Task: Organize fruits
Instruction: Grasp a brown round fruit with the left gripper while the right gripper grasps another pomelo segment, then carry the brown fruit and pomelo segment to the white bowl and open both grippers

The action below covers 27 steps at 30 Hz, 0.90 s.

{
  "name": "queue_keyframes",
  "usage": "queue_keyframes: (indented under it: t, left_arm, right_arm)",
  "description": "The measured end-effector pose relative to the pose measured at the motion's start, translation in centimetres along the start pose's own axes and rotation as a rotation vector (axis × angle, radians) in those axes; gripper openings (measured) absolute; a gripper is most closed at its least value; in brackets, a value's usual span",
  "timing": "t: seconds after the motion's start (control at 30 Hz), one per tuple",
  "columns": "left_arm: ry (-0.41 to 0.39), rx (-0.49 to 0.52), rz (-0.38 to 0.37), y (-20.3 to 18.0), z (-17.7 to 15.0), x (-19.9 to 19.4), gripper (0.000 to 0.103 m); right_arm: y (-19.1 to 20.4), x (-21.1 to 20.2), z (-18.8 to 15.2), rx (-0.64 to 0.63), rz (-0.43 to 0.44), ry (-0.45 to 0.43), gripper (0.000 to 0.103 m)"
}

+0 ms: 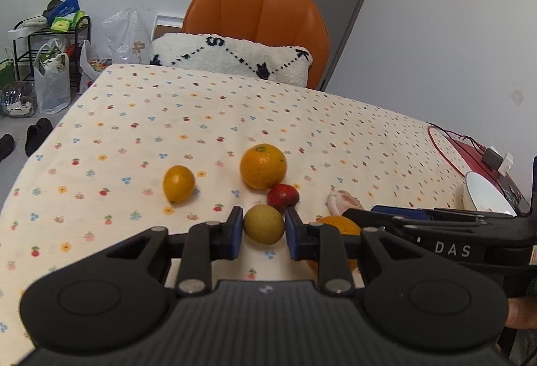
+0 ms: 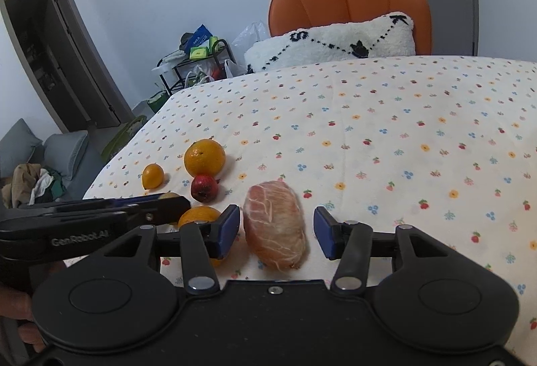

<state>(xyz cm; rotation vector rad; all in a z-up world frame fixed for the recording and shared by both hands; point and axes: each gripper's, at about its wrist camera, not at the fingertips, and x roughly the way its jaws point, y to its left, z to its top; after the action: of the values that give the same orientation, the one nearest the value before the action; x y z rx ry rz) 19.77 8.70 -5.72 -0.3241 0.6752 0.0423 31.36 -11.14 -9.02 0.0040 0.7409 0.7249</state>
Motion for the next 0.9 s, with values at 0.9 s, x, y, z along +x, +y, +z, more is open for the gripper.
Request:
queue_keyframes:
  t: [0.9]
  left_arm:
    - [-0.070,0.021,-0.030,-2.7,0.1,-3.7,0.025]
  right_arm:
    - [-0.8,-4.9,-0.8,0.010,-0.064,-0.084,0.033]
